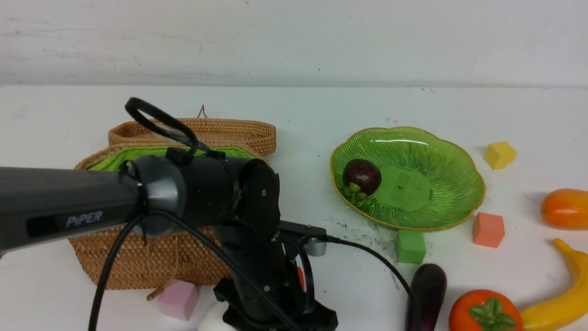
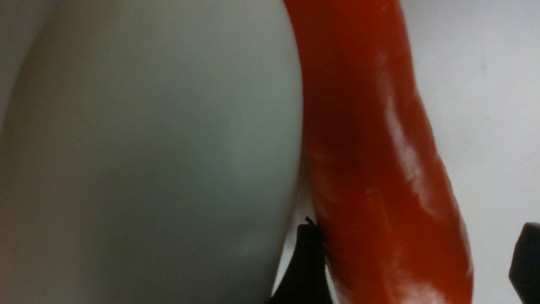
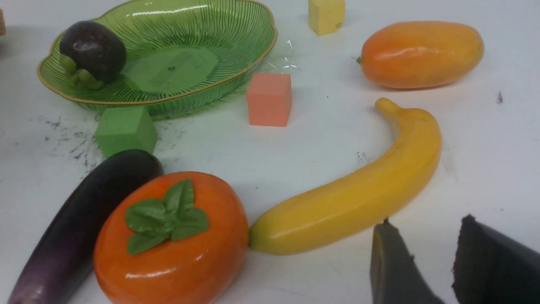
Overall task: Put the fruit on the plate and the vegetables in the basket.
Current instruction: Use the left arm to grab a carrot and put it into the left basket
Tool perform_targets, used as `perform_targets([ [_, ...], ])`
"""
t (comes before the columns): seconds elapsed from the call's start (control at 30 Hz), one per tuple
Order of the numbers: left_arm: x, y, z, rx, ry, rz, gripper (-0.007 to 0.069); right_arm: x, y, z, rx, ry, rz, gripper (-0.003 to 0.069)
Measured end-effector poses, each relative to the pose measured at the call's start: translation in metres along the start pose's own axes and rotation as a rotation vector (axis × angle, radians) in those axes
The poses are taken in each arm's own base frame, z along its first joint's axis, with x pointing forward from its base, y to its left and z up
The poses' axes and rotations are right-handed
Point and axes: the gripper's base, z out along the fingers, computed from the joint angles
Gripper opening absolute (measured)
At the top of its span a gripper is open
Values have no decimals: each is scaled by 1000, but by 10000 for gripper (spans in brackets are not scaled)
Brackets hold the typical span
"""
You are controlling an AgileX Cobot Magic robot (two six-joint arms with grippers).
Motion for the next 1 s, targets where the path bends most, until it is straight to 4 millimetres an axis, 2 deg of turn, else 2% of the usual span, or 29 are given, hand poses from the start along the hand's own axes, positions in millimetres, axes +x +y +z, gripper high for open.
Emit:
perform_targets([
  [0.2,0,0,2,1,6,-3,533,0,0,0,0,0,0,243],
  [0.33,2,0,2,3,30,12,389,0,0,0,0,0,0,243],
  [0.37,2,0,2,3,33,13,381,0,0,0,0,0,0,243],
  [0.8,5,-5,0,56,61,28,382,0,0,0,0,0,0,243],
  [0.97,8,-11,-18,78,55,74,382,0,0,0,0,0,0,243],
  [1.0,8,-15,-32,85,33,97,382,0,0,0,0,0,0,243],
])
